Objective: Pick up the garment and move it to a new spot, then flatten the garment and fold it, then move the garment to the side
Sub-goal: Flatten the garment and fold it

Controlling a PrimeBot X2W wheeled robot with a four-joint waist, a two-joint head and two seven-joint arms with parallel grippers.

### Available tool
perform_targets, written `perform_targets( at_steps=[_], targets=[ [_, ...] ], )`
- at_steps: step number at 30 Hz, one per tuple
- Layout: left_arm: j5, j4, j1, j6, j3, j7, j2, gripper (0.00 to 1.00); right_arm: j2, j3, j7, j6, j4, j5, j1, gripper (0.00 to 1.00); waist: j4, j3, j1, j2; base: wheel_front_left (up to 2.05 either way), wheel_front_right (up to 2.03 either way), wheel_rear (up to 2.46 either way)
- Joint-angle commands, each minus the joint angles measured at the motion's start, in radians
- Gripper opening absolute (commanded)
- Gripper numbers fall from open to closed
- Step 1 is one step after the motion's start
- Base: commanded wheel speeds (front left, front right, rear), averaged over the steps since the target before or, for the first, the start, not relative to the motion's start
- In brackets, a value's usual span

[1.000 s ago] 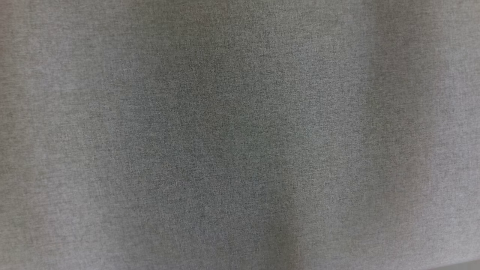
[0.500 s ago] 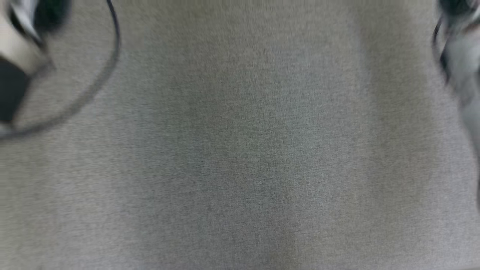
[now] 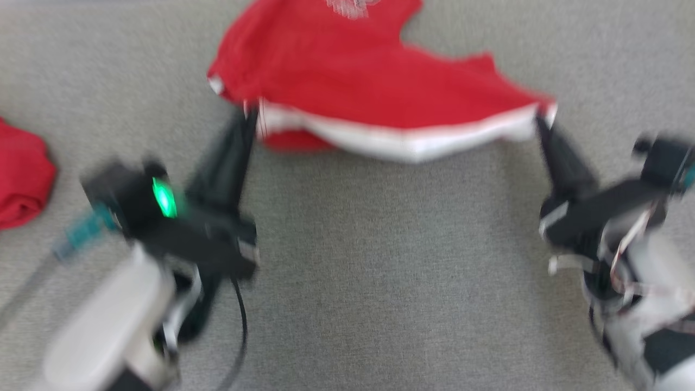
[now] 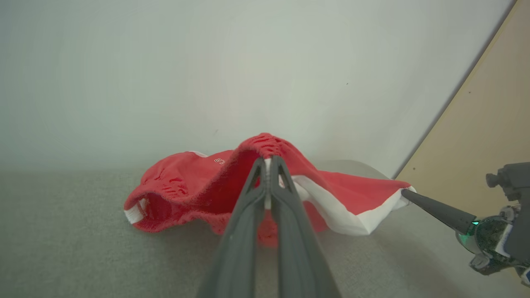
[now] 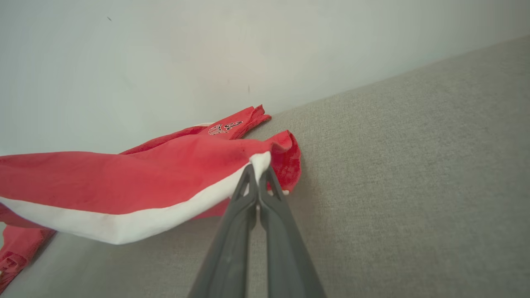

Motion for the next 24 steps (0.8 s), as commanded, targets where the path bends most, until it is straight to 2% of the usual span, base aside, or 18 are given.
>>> perform_targets(
  at_steps=[1,3,12,24],
  targets=[
    [0.033,-0.012,0.067,0.002,0.002,-0.003,0.000,0.00,0.008,-0.015,0.007,-0.002,-0.020,-0.005,0.058,0.00,0.011,-0.074,0.0004,0.0002,0.00,0.00,0.00],
    [0.041,-0.018,0.111,0.006,0.016,-0.003,-0.002,0.00,0.012,-0.022,0.014,-0.002,-0.035,-0.012,0.102,0.00,0.009,-0.088,0.0004,0.0002,0.00,0.00,0.00],
    [0.137,-0.027,0.442,-0.043,0.065,-0.003,-0.028,0.00,0.058,-0.150,0.071,-0.002,-0.146,-0.044,0.432,0.00,0.016,-0.183,0.0004,0.0002,0.00,0.00,0.00],
    [0.212,0.005,0.653,-0.081,0.087,-0.003,-0.101,0.00,0.182,-0.312,0.176,-0.002,-0.319,-0.106,0.784,0.00,0.054,-0.274,0.0004,0.0002,0.00,0.00,0.00]
  ],
)
